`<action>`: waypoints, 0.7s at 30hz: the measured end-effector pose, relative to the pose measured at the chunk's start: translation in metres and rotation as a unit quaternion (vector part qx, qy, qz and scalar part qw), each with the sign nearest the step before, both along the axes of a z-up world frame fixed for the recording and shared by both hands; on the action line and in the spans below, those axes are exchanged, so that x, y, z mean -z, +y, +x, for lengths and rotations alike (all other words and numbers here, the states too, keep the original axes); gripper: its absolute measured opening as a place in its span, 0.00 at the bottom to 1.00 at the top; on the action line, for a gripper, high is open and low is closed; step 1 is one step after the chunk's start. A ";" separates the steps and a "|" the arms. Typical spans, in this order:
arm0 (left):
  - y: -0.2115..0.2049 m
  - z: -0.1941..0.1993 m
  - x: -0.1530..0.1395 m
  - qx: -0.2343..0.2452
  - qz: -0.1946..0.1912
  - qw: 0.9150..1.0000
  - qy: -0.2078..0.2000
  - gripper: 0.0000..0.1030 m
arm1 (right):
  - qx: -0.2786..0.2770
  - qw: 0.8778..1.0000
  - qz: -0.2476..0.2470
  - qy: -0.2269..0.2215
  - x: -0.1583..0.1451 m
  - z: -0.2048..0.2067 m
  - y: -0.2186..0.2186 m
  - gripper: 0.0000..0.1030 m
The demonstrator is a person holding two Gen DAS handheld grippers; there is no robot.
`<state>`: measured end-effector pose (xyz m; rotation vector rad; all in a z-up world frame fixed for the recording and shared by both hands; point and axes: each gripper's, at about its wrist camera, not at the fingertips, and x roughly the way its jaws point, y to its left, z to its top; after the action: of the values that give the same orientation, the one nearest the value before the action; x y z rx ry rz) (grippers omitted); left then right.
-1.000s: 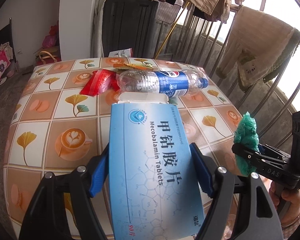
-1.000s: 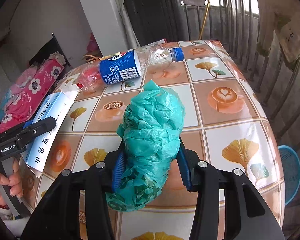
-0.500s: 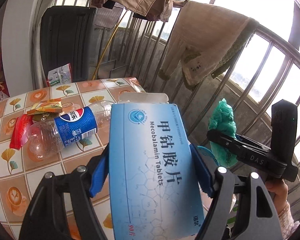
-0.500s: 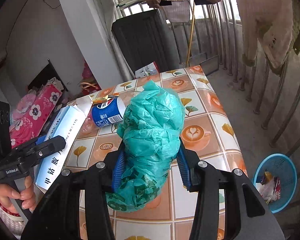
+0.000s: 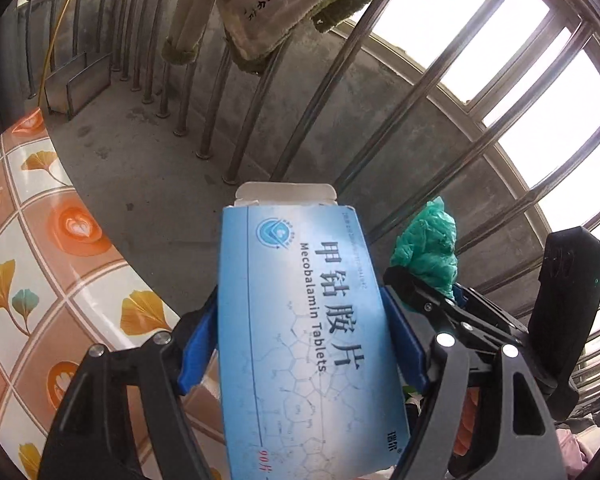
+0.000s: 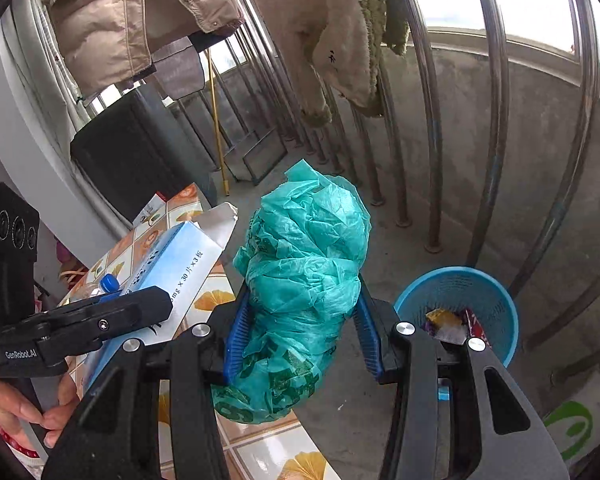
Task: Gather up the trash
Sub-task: 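Carry the tablet box and teal bag to the wastebasket and open both tools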
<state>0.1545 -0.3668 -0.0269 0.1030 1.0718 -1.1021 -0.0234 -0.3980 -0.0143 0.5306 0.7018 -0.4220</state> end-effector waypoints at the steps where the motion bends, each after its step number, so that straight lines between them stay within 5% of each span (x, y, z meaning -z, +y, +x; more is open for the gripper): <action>1: -0.016 -0.003 0.007 0.011 0.010 1.000 0.006 0.71 | 0.013 1.000 0.007 0.007 0.008 -0.001 -0.011 0.43; 8: -0.122 -0.009 0.057 0.055 0.072 0.995 0.040 0.74 | 0.091 0.993 0.060 0.046 0.063 -0.011 -0.074 0.43; 13: -0.157 -0.004 0.086 0.065 0.104 0.991 0.044 0.84 | 0.139 0.984 0.093 0.068 0.109 -0.017 -0.109 0.46; 17: -0.167 -0.004 0.108 0.056 0.115 0.989 0.078 0.84 | 0.183 0.969 0.126 0.109 0.157 -0.029 -0.134 0.65; 21: -0.147 -0.003 0.099 0.056 0.095 0.990 0.086 0.84 | 0.198 0.965 0.128 0.117 0.166 -0.044 -0.136 0.65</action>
<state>0.1517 -0.5137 -0.1262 0.2261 1.3389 -1.1218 -0.0677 -0.5336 -0.1804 0.8828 0.8871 -0.7837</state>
